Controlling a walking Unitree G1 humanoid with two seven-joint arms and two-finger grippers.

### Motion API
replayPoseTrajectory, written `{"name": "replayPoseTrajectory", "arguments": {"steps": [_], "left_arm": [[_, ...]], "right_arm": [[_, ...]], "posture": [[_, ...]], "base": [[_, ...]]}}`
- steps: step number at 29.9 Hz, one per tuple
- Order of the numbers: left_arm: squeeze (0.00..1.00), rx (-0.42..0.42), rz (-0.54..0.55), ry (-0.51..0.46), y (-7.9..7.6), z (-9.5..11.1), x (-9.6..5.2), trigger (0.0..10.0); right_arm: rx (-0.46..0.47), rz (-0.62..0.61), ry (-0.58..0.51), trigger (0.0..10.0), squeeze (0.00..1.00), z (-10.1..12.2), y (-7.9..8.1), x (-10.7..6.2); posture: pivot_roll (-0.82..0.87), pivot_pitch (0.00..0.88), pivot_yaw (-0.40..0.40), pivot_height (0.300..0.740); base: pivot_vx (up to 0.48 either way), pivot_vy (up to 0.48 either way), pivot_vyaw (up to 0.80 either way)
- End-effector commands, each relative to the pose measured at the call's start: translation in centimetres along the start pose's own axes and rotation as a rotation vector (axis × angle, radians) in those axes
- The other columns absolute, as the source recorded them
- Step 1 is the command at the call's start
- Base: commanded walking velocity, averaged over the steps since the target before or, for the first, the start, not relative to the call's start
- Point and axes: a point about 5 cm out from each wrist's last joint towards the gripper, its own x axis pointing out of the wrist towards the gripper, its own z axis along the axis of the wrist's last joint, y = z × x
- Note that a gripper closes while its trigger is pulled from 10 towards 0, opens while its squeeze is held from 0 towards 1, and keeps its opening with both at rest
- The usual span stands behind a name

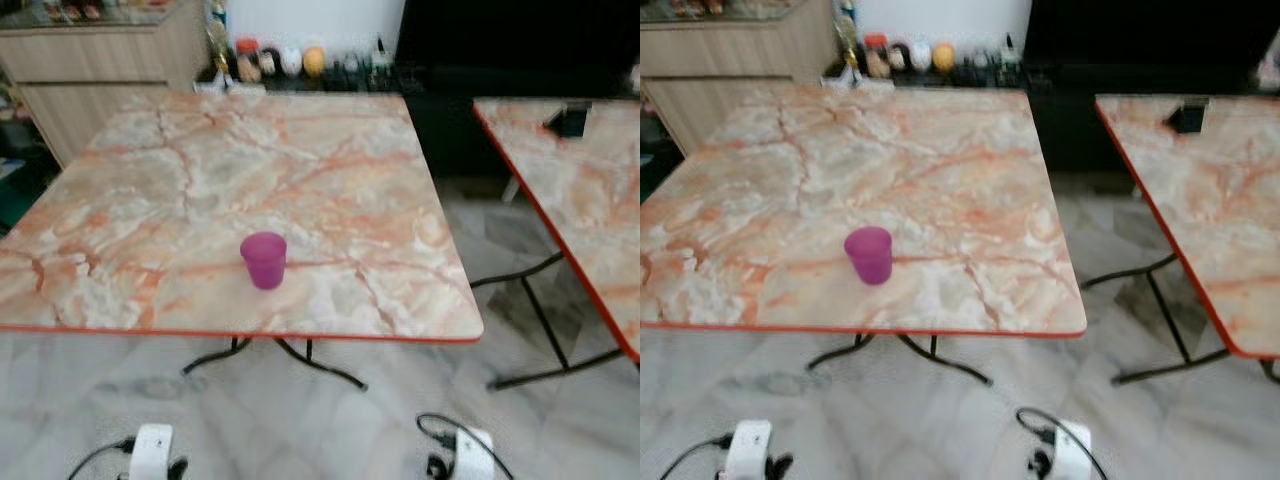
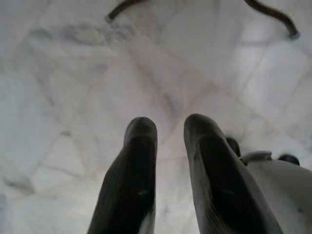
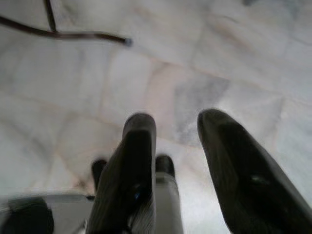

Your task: Setting the table

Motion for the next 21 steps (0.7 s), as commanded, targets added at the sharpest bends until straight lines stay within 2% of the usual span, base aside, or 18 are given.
{"name": "replayPoseTrajectory", "arguments": {"steps": [1,21], "left_arm": [[0.00,0.017,0.009,0.028,0.50,-0.62,-0.25,10.0],[0.00,0.016,0.008,0.000,0.72,-0.03,-0.16,10.0]], "right_arm": [[0.000,0.017,-0.001,10.0,0.00,0.07,0.68,0.06],[-0.030,0.034,0.001,10.0,0.00,-0.04,1.06,0.04]], "posture": [[0.07,0.000,0.010,0.724],[0.09,0.000,0.004,0.724]], "base": [[0.000,0.000,0.00],[0.000,0.000,0.00]]}}
